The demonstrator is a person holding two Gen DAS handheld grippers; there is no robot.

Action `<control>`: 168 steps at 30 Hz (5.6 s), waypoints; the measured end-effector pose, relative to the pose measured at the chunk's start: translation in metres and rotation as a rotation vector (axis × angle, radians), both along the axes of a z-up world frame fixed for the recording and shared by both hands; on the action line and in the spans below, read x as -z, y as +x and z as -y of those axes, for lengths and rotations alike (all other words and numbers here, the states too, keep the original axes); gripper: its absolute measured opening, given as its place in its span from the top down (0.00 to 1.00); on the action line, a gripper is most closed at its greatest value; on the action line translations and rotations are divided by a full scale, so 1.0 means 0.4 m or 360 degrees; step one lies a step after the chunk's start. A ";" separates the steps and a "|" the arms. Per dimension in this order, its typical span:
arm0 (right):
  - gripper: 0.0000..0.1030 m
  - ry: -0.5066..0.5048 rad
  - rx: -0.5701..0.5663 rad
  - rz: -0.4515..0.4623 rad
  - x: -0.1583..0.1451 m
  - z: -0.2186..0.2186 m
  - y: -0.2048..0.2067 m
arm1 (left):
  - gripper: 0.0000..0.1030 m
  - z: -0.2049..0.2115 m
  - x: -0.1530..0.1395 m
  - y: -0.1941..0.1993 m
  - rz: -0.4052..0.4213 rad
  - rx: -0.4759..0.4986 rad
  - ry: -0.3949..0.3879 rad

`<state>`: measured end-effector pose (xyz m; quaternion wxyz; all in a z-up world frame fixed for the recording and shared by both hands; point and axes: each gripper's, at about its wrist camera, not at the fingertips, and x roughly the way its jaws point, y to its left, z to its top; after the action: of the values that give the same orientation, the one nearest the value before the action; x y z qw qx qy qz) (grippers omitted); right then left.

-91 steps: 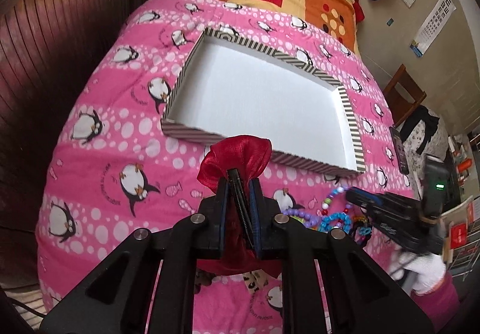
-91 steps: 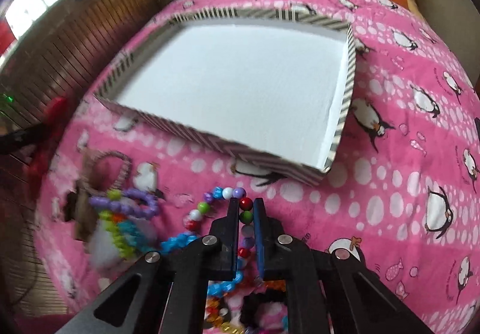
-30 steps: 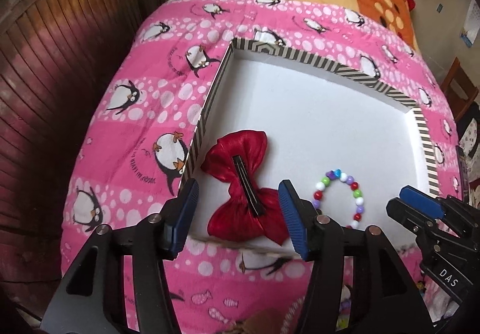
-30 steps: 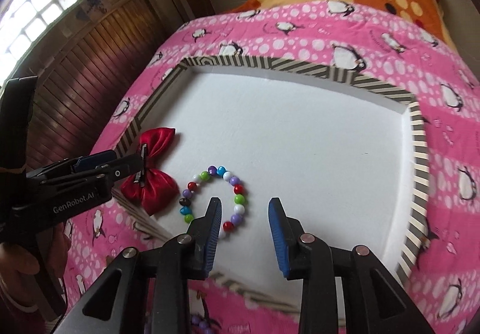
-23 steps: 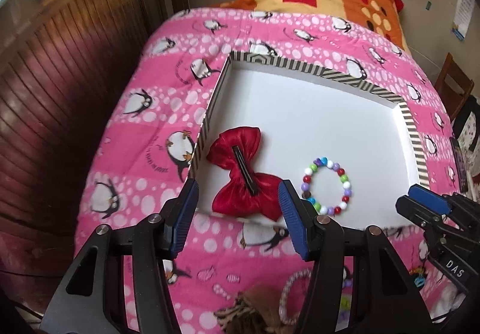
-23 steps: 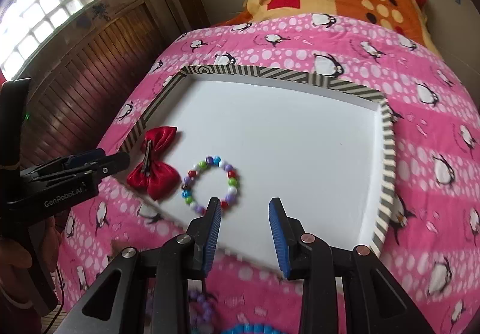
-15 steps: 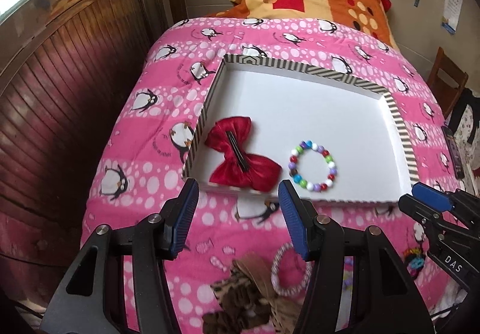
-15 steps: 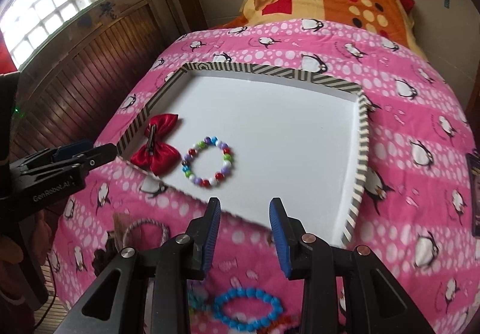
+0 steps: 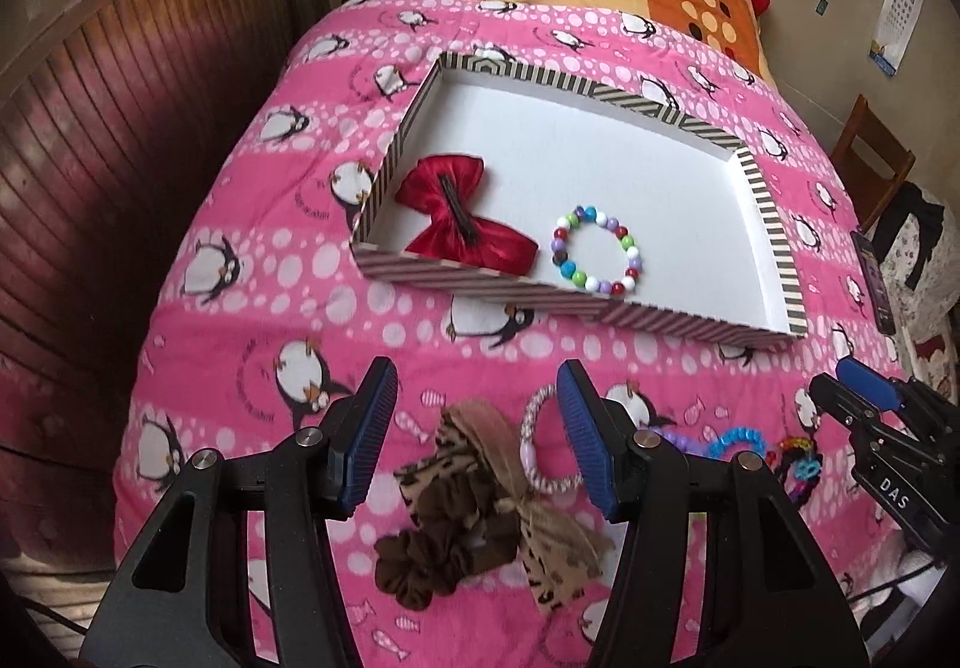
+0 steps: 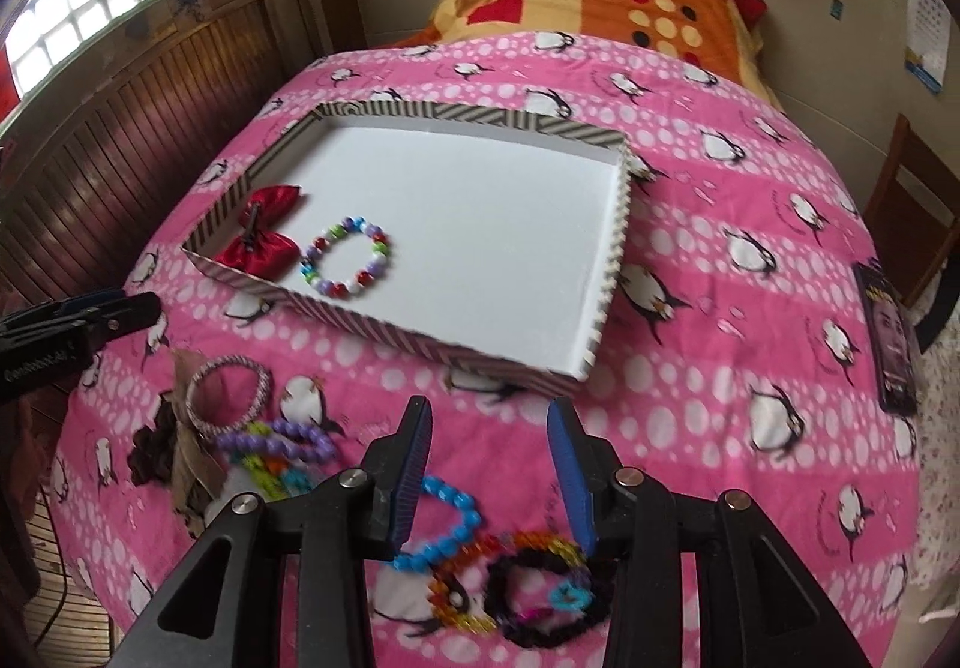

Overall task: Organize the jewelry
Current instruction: 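Move both tools back over the remaining bracelets beside the tray, then grasp the silver rhinestone bracelet with the left tool while the right tool grasps the blue bead bracelet, then carry both bracelets into the white tray and open both tools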

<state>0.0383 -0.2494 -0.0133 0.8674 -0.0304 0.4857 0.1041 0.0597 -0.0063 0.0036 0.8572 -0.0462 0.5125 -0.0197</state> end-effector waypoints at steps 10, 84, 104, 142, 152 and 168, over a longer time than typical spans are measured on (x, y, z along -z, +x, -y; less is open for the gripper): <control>0.62 -0.0036 0.0107 -0.0030 0.027 0.074 -0.040 | 0.42 -0.018 0.019 -0.049 -0.0074 -0.0004 -0.0058; 0.61 0.0293 -0.0069 -0.0230 0.062 0.155 -0.088 | 0.42 0.086 0.122 0.068 -0.0313 0.0318 -0.0054; 0.89 -0.0053 -0.0424 -0.0214 0.176 -0.034 0.011 | 0.88 0.095 0.158 0.085 -0.0316 0.0403 -0.0026; 0.92 0.0174 -0.0363 0.0046 -0.057 0.000 -0.002 | 0.94 0.099 0.168 0.111 -0.0352 0.0376 -0.0066; 0.92 0.0203 -0.0349 0.0101 -0.097 0.004 0.017 | 0.94 0.056 0.002 0.108 -0.0094 0.0322 -0.0162; 0.92 0.0131 -0.0400 0.0145 -0.125 -0.081 0.164 | 0.94 0.063 -0.045 0.246 0.0033 0.0207 0.0020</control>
<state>0.1040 -0.2168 0.0369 0.8692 -0.0600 0.4336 0.2302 0.1581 -0.0314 0.0218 0.8597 -0.0072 0.5055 -0.0728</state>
